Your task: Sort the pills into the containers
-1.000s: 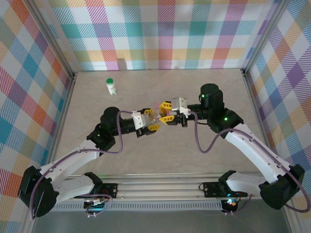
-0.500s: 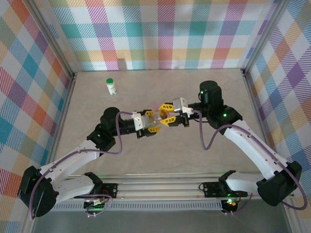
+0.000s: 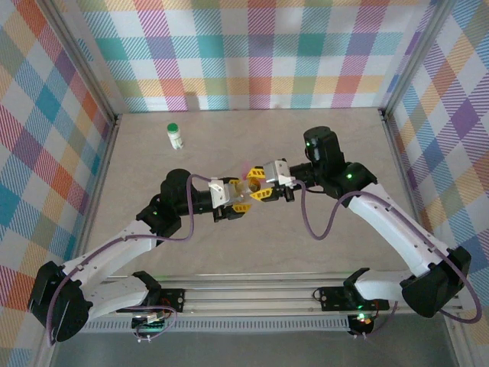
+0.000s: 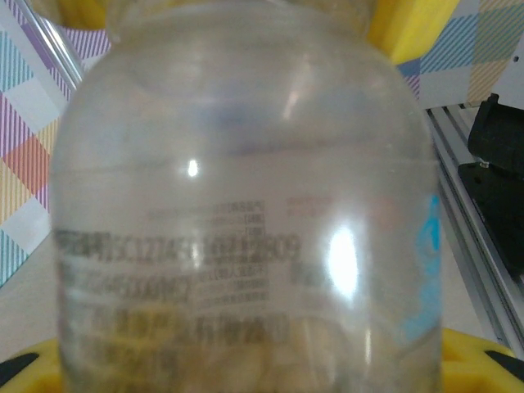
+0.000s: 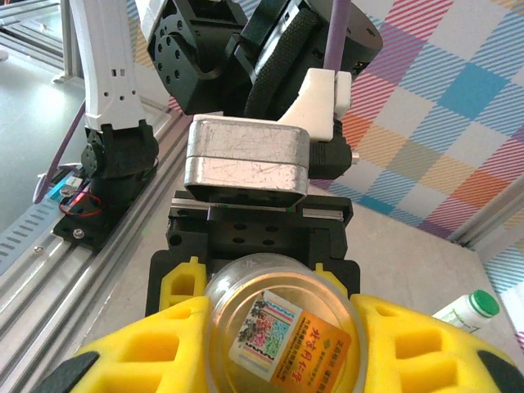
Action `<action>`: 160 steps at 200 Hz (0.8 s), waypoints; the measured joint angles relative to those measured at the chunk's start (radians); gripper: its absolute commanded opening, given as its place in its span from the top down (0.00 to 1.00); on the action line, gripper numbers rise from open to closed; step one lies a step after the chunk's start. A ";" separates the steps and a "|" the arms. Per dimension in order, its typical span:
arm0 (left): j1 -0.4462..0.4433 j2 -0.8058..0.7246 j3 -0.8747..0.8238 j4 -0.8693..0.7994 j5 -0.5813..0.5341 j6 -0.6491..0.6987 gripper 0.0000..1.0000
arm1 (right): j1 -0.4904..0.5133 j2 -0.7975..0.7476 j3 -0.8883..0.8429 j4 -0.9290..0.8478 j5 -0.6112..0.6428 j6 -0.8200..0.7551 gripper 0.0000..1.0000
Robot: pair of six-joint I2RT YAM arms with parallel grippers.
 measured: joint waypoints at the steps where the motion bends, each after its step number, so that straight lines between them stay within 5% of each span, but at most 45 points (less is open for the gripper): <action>1: 0.000 0.000 0.000 0.000 0.000 0.000 1.00 | 0.000 0.002 0.001 0.000 -0.001 0.002 0.93; 45: 0.002 0.000 0.000 -0.016 -0.028 -0.003 1.00 | 0.001 0.014 -0.022 0.069 -0.031 0.126 0.91; 160: 0.001 0.001 0.001 -0.021 -0.354 0.007 1.00 | 0.016 0.117 0.056 0.130 0.203 0.912 0.91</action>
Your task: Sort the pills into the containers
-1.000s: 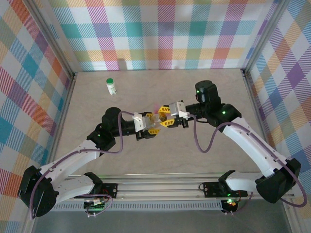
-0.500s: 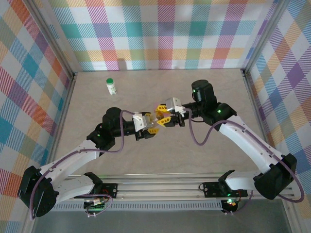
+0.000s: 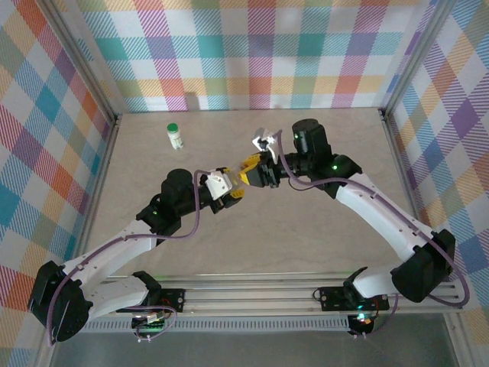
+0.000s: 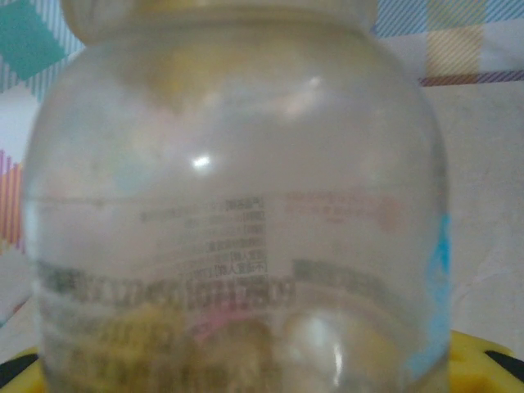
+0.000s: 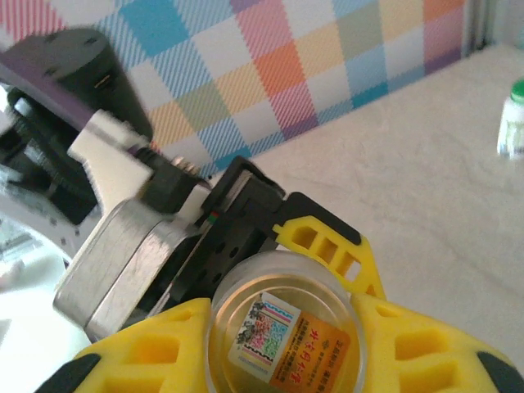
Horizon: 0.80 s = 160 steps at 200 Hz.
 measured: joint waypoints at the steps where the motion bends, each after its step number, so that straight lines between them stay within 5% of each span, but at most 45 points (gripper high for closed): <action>1: 0.000 0.000 0.000 0.000 -0.004 -0.001 1.00 | 0.000 0.002 0.001 0.001 0.004 0.013 0.91; 74: -0.003 0.034 0.000 0.011 -0.142 0.013 1.00 | 0.039 0.024 0.026 0.014 0.246 0.474 0.80; 133: -0.004 0.075 0.000 0.068 -0.168 0.032 1.00 | 0.061 0.018 0.026 0.013 0.396 0.614 0.60; 160: -0.008 0.081 0.000 0.071 -0.167 0.032 1.00 | 0.065 0.017 0.034 -0.009 0.435 0.626 0.59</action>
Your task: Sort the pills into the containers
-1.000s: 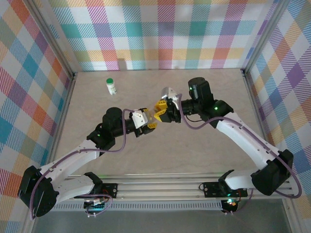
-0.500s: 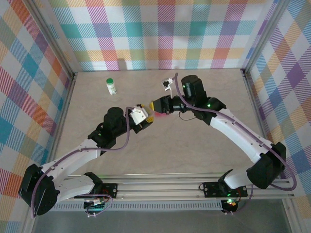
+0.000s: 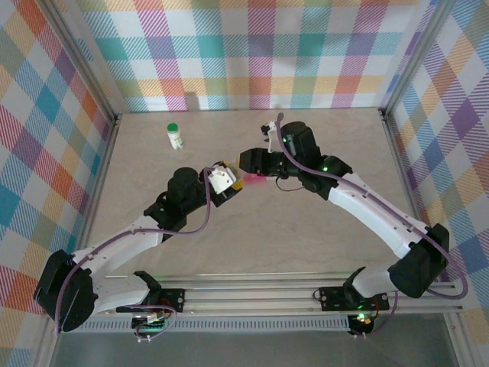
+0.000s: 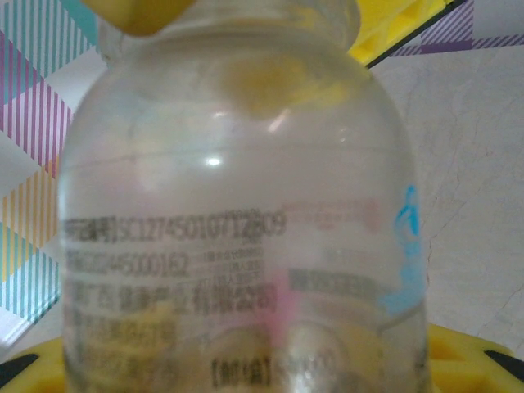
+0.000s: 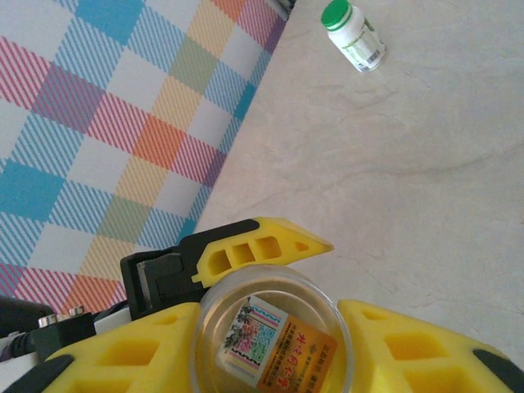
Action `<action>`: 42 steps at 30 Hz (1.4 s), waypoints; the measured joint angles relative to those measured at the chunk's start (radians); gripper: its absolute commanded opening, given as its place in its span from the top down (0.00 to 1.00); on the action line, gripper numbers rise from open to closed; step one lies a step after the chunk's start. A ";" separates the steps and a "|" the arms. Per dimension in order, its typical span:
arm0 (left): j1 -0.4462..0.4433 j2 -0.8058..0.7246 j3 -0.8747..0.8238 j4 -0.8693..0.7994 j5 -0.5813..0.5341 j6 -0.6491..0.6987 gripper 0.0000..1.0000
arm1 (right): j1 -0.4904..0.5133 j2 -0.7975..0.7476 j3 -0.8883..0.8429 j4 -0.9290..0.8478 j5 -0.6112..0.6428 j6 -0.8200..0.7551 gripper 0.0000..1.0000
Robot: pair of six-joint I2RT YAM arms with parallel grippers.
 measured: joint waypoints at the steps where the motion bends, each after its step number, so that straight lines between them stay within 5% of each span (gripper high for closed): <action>1: -0.002 0.000 0.000 0.003 0.001 0.000 1.00 | 0.002 0.000 0.008 -0.013 0.005 0.000 0.59; 7: -0.002 0.002 0.000 0.023 0.004 0.000 1.00 | 0.007 0.000 0.027 -0.035 0.026 0.000 0.54; 16: -0.069 0.004 -0.002 0.050 0.150 0.051 1.00 | 0.007 0.021 0.031 -0.016 0.095 0.003 0.49; 30: -0.069 0.010 -0.003 0.102 0.167 0.050 1.00 | -0.019 0.021 0.044 -0.027 0.166 -0.029 0.46; 38: -0.069 0.010 -0.006 0.159 0.194 0.036 1.00 | -0.117 0.011 0.059 -0.010 0.172 -0.159 0.46; 42: -0.058 0.008 -0.006 0.156 0.222 0.017 1.00 | -0.147 -0.079 -0.006 0.064 0.095 -0.384 0.46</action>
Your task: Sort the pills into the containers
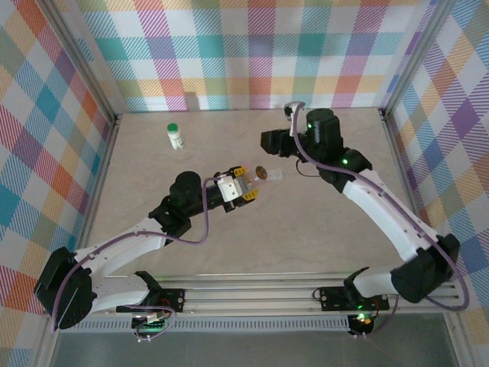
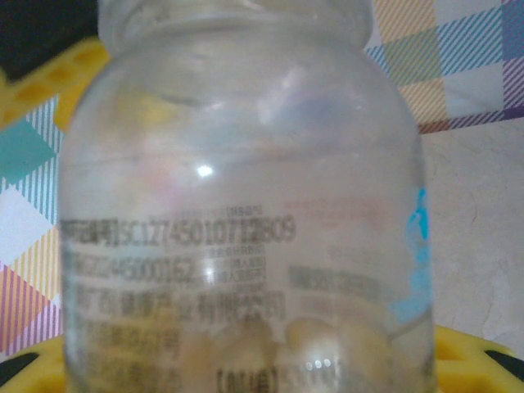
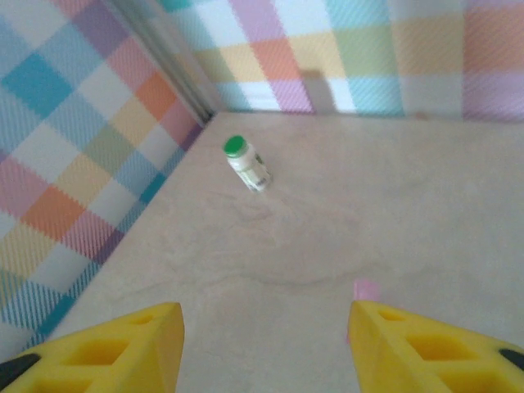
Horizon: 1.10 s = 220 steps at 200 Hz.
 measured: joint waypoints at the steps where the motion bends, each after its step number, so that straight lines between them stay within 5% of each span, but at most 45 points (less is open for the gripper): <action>1: 0.001 0.000 0.000 0.000 0.001 0.000 1.00 | 0.000 -0.006 -0.003 0.000 -0.005 -0.008 0.46; 43: 0.056 -0.007 0.000 -0.022 0.082 -0.018 1.00 | 0.000 -0.166 -0.079 0.008 -0.273 -0.509 0.46; 101: 0.064 -0.018 0.000 -0.055 0.154 -0.021 1.00 | -0.005 -0.176 -0.101 -0.108 -0.594 -0.970 0.42; 162: 0.065 -0.037 0.001 -0.114 0.216 -0.009 1.00 | -0.005 -0.045 -0.002 -0.267 -0.667 -1.150 0.42; 220: 0.066 -0.037 0.008 -0.121 0.226 0.001 1.00 | -0.005 -0.014 0.060 -0.380 -0.703 -1.203 0.56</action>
